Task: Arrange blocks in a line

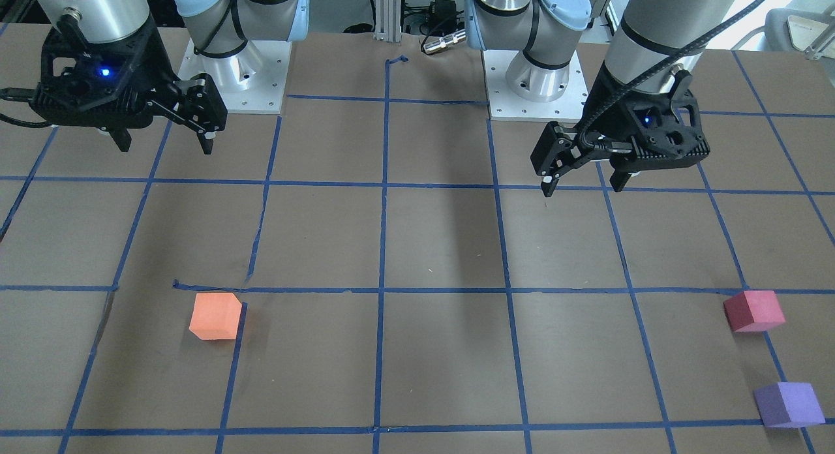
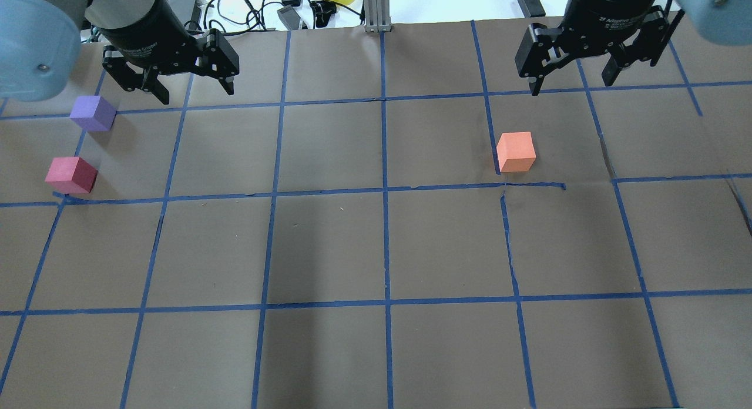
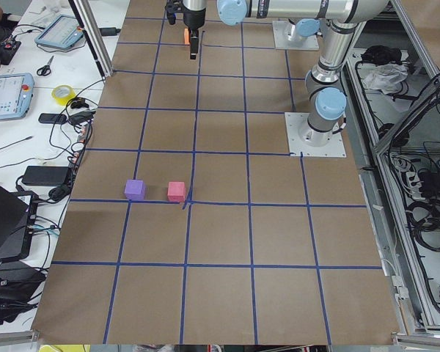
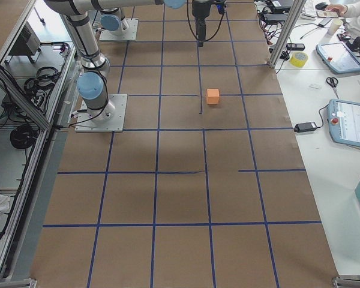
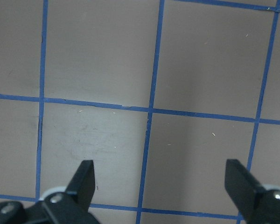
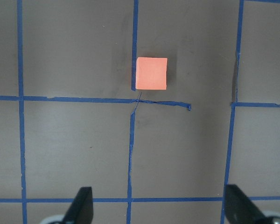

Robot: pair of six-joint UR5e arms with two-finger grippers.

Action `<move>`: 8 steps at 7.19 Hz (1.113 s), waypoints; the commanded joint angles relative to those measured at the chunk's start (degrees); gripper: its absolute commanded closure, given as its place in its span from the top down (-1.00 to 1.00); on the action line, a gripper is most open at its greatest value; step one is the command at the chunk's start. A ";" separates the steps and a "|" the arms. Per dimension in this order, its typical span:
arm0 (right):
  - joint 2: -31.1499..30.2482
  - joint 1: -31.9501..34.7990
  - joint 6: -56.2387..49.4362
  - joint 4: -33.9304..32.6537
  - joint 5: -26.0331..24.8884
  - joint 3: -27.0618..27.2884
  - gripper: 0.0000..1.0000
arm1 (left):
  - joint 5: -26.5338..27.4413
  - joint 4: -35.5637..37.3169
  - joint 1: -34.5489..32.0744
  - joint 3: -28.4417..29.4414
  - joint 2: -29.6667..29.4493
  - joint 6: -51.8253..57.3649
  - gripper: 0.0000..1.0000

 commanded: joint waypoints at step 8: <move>5.48 -1.88 -0.58 -3.62 0.18 0.84 1.00 | 0.00 0.00 0.02 -0.08 0.00 0.07 1.00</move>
